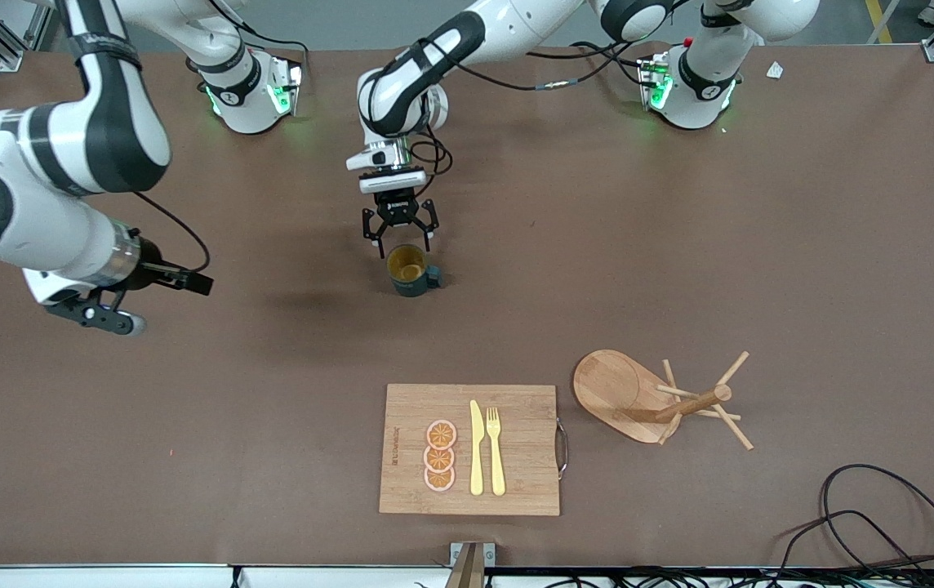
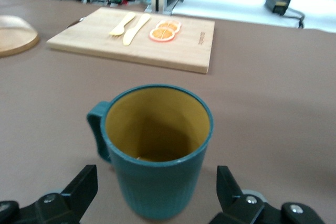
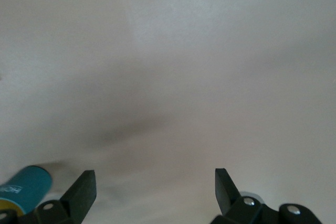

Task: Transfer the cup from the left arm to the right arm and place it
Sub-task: 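Open the left gripper and raise it away from the mug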

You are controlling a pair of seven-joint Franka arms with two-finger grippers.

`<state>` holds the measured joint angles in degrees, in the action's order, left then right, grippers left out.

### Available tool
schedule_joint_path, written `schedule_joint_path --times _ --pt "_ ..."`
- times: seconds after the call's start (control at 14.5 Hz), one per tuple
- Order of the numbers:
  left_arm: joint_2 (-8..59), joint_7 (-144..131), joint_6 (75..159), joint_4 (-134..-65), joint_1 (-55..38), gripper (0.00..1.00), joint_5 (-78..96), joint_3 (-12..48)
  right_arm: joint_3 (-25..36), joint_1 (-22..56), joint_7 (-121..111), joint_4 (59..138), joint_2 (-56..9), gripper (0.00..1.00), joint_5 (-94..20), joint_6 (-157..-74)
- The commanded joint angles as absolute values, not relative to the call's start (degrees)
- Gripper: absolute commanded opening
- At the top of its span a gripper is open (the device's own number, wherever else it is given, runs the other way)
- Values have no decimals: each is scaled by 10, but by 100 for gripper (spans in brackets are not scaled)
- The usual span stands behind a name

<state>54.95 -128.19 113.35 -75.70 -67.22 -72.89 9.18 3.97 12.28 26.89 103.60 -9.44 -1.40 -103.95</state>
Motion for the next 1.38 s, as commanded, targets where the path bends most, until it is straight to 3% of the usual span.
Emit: schedule_joint_path --times 0.0,0.28,0.76,1.1,1.31 --pt "498 -1226 1129 -773 -665 100 -639 101 42 162 358 1057 -81 100 -18 -1061" --pt "402 -1153 1133 -829 -646 100 -566 102 42 206 493 1080 -84 100 -17 -1102" --pt "222 -982 1189 -954 -564 100 -453 104 44 193 526 1065 -94 100 -18 -1110" --pt "144 -731 1189 -944 -450 100 -297 103 42 220 704 1068 -105 100 -19 -1115" --pt "134 -569 1162 -895 -367 100 -193 102 41 250 845 1075 -105 100 -48 -1132"
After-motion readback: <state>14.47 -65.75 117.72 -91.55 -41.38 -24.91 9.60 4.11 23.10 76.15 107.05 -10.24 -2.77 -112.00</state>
